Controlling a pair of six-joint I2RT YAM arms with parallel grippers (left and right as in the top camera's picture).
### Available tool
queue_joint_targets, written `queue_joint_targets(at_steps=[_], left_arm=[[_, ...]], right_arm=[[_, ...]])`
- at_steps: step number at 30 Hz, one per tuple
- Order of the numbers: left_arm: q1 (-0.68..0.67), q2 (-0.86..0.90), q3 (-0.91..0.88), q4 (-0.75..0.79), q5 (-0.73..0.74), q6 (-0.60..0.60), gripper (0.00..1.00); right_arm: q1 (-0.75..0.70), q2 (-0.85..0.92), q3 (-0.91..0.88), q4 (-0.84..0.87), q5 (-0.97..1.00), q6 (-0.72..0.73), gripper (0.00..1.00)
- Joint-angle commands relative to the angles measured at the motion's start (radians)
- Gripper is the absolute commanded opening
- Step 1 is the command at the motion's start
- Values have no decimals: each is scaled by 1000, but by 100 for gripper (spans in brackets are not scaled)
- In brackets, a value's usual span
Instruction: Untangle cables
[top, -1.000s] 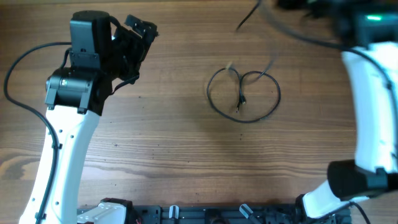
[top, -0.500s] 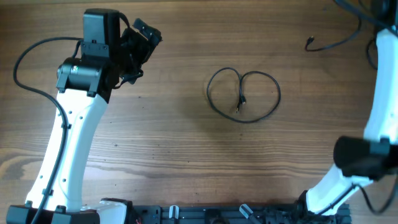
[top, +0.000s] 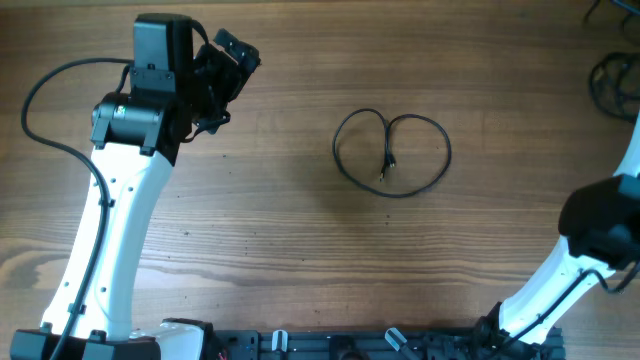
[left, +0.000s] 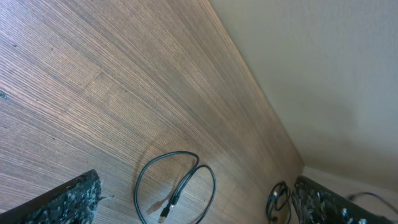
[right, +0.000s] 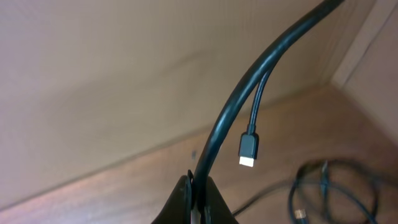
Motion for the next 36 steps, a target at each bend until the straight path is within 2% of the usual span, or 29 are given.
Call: queue_joint_targets(at_steps=[1,6,7,8,9,10,13,18,22,24,27,30,32,36], left_arm=[[3,11,-1,4,-13,24,100],[3,11,-1,0,-13,24,100],[3,11,-1,0,-13,24,100],[3,11,-1,0,-13,24,100],[3,11,-1,0,-13,24,100],[3,11,-1,0,-13,24,100],[-8,11,-1,0,-13,25,100],[-35,11,-1,0,-13,111,100],[-71,13,-1,5,-13,208,99],[-76,23,-1,1,-34,219,98],[-66,42,-1,0,-92,222,99],[-43,58,-1,1,-154,222,100],[-18,79,-1,0,-177,227,100],[24,126,-1,-18,-177,240,100]], right_arm=[[-11,110,7,-68,-15,83,4],[-29,185,7,-151,-15,85,4],[-33,186,7,-166,-15,86,11],[-39,186,7,-177,-15,86,43],[-43,179,7,-190,-15,109,64],[-48,167,7,-199,-17,169,80],[-59,106,7,-215,-85,224,89],[-56,-57,7,-280,-204,200,92],[-17,-137,7,-452,-480,35,92],[32,-137,7,-565,-535,-31,92],[140,-122,7,-702,-510,-135,90],[257,-105,2,-759,-373,-150,89],[358,-105,-42,-759,-232,-103,88],[498,-105,-135,-725,-83,8,88]])
